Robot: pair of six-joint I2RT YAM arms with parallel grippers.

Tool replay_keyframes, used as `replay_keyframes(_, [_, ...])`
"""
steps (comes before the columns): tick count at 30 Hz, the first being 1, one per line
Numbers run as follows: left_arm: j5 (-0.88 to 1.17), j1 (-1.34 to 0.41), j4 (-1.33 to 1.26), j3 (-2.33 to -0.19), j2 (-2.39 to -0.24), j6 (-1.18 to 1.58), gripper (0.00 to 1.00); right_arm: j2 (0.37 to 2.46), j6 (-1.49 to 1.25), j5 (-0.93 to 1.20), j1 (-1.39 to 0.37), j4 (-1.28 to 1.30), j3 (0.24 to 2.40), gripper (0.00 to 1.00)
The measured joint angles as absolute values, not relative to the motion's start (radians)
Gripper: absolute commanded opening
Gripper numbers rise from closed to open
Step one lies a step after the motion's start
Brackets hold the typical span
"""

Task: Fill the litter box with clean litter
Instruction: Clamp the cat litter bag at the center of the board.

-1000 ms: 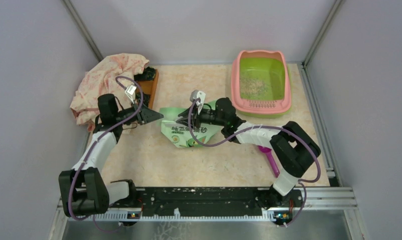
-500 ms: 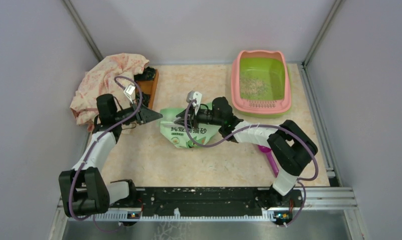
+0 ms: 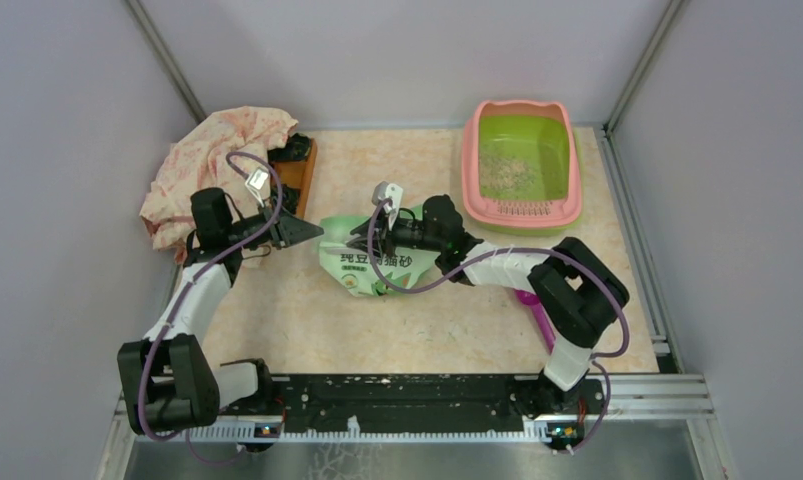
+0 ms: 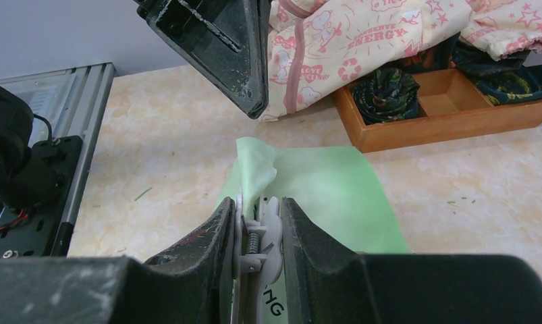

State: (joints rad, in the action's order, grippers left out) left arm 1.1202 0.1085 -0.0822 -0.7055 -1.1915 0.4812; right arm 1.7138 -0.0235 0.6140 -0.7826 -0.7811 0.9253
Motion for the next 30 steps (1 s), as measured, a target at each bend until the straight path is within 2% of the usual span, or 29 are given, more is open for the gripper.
replay_keyframes(9, [1.127,0.113,-0.083,-0.706,-1.192,0.481,0.03,1.727,-0.031,0.614,-0.783,-0.800,0.925,0.00])
replay_keyframes(11, [1.127,0.115,-0.083,-0.706,-1.192,0.481,0.03,1.729,-0.031,0.614,-0.783,-0.801,0.925,0.24])
replay_keyframes(14, [1.128,0.115,-0.083,-0.706,-1.192,0.481,0.03,1.729,-0.028,0.617,-0.783,-0.780,0.937,0.44])
replay_keyframes(26, [1.135,0.117,-0.087,-0.706,-1.192,0.482,0.04,1.729,0.015,0.615,-0.781,-0.706,0.965,0.69])
replay_keyframes(30, [1.138,0.118,-0.089,-0.706,-1.193,0.482,0.04,1.716,0.019,0.636,-0.760,-0.677,0.971,0.71])
